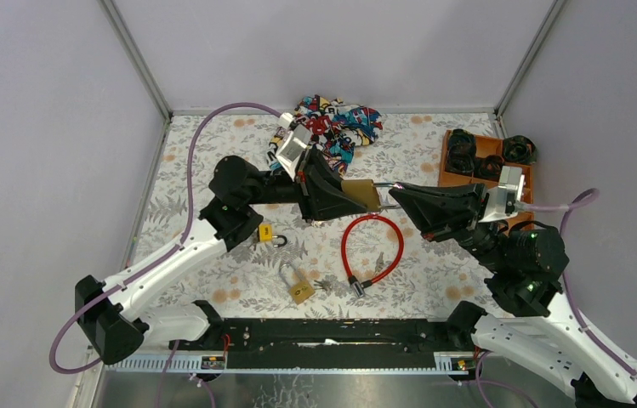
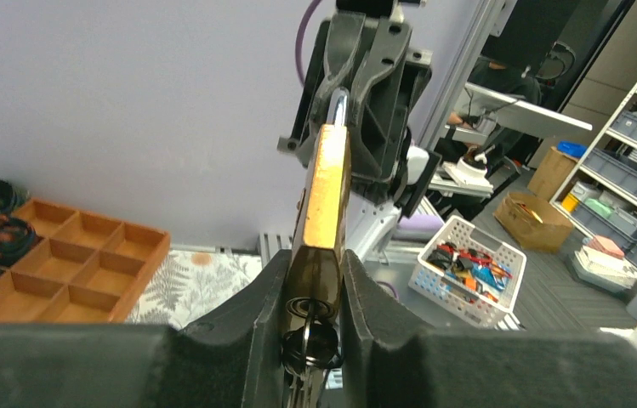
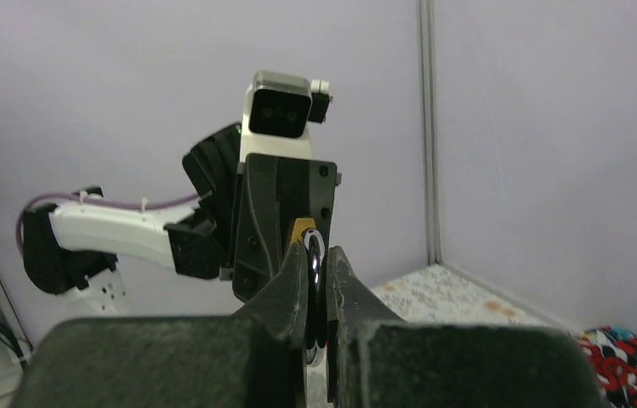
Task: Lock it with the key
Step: Lock the lock.
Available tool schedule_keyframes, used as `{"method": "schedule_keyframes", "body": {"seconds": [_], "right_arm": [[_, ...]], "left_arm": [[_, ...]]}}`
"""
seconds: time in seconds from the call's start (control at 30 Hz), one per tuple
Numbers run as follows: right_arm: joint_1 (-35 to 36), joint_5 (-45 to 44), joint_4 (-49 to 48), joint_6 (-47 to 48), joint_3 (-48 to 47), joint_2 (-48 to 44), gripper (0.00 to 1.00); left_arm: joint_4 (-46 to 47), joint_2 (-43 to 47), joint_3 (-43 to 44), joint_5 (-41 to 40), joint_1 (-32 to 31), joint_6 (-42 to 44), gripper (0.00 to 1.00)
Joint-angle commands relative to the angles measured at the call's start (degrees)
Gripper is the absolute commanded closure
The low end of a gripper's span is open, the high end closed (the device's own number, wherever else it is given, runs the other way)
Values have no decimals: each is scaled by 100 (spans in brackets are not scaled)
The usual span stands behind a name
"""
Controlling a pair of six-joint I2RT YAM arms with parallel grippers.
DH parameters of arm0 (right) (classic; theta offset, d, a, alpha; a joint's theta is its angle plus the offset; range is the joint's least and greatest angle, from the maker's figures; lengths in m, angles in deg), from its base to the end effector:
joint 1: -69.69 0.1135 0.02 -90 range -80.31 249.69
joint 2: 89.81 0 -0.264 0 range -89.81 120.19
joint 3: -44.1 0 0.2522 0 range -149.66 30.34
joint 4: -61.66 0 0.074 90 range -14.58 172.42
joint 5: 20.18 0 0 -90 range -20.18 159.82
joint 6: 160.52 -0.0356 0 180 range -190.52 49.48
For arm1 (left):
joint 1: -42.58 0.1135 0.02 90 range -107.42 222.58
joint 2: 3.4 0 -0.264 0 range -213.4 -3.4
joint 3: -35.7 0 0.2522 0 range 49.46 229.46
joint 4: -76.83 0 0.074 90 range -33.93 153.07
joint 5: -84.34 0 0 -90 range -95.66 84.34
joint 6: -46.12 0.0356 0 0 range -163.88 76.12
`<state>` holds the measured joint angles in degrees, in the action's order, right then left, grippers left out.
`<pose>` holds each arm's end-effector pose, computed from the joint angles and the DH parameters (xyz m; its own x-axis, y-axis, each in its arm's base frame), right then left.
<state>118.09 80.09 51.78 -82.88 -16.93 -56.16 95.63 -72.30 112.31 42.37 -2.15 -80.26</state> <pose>0.0689 0.0872 0.4418 0.2150 0.5594 -0.8006 -0.8968 0.4376 0.0649 0.1678 -0.2035 0.4373 -0.3042 -0.2570 -0.9173 0.9475 -0.1808 -0.2636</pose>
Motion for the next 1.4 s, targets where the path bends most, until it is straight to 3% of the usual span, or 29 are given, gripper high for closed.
{"method": "schedule_keyframes", "body": {"seconds": [0.0, 0.17, 0.33, 0.6, 0.97, 1.17, 1.37], "right_arm": [[210, 1464, 3105, 379, 25, 504, 100], [206, 1315, 3986, 513, -219, 441, 100], [200, 1400, 3879, 443, -231, 554, 100], [208, 2250, 1692, -315, 138, 1190, 100], [221, 2292, 2073, -7, 167, 1832, 100], [284, 2289, 1063, -204, 156, 2313, 100], [337, 2155, 646, -268, 359, 2523, 100]], "left_arm": [[-226, -53, 438, -649, 267, 375, 100], [-616, 136, 539, -602, 697, 837, 100], [-677, 367, 327, -490, 749, 1050, 100], [-427, 353, -87, -658, 375, 1001, 100], [-1080, -284, 715, -412, 438, 1418, 100], [-1545, -508, 742, -612, -254, 2059, 100], [-1553, -747, 1065, -621, -288, 2209, 100]]}}
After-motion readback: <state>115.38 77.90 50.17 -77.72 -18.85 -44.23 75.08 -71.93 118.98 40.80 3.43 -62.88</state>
